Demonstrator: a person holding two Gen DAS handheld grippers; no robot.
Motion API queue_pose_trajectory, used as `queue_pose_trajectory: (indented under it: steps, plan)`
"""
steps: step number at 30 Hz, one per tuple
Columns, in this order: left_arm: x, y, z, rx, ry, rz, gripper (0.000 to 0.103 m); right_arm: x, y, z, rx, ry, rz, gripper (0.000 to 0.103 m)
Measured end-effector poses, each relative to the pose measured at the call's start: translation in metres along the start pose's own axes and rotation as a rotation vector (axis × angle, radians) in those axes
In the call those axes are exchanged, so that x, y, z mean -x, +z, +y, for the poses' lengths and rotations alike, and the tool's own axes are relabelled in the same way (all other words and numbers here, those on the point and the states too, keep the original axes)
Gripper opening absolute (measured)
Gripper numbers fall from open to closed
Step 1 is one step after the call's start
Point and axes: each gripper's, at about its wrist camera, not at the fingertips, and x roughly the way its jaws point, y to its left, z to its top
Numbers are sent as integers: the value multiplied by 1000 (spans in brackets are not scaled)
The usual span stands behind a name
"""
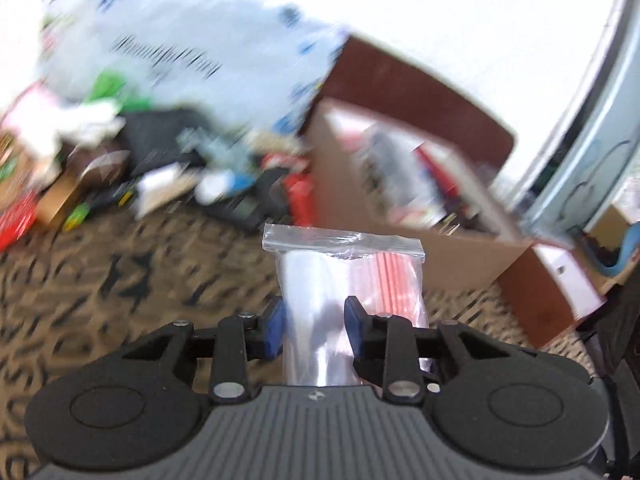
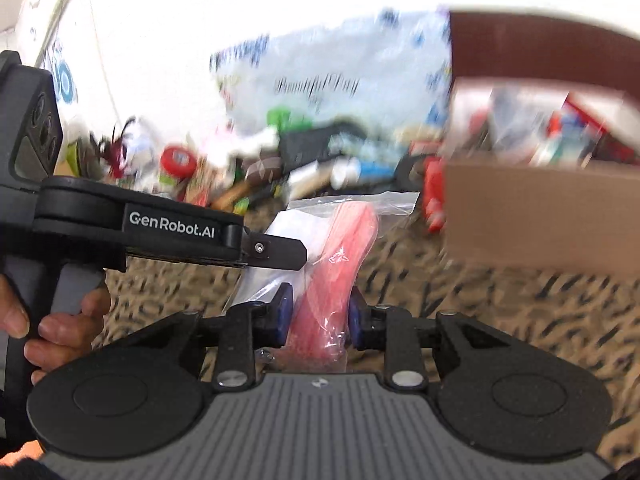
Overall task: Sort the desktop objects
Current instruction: 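Lift the zip bag and carry it over the cardboard box, then lower the zip bag into the box and open both tools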
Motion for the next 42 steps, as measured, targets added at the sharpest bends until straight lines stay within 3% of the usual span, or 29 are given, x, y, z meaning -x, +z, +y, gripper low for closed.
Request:
queue_pose_trajectory:
  steps: [8,17,28,33,34,35,36,37,42]
  plan:
    - [-30,63,-71,-90,-159,-129,33,41,56,-53,51,-161,-192,27]
    - [-106,120,-140,-126,-275,-153,33,48,103,-144,58,-338,-275,27]
    - [-206,160,-159,-40,-312,-89,33,3,144,-234,109,-414,-221,27]
    - [-246,167,-154,-26,-251,-79,33,-37,144,-260,137,-451,-152,28]
    - [-250,167,-151,-16,-246,-80,41,-50,143,-267,149,-467,-112,28]
    - [-252,167,-148,-9,-254,-74,64,-62,141,-269,168,-492,-73,31]
    - [-251,167,-144,-6,-260,-68,77,-72,138,-270,191,-534,-41,36]
    - [-248,165,-142,-13,-267,-75,90,-78,135,-270,210,-574,-19,54]
    - [-231,157,-146,-154,-271,-130,97,-78,129,-265,204,-610,-33,65]
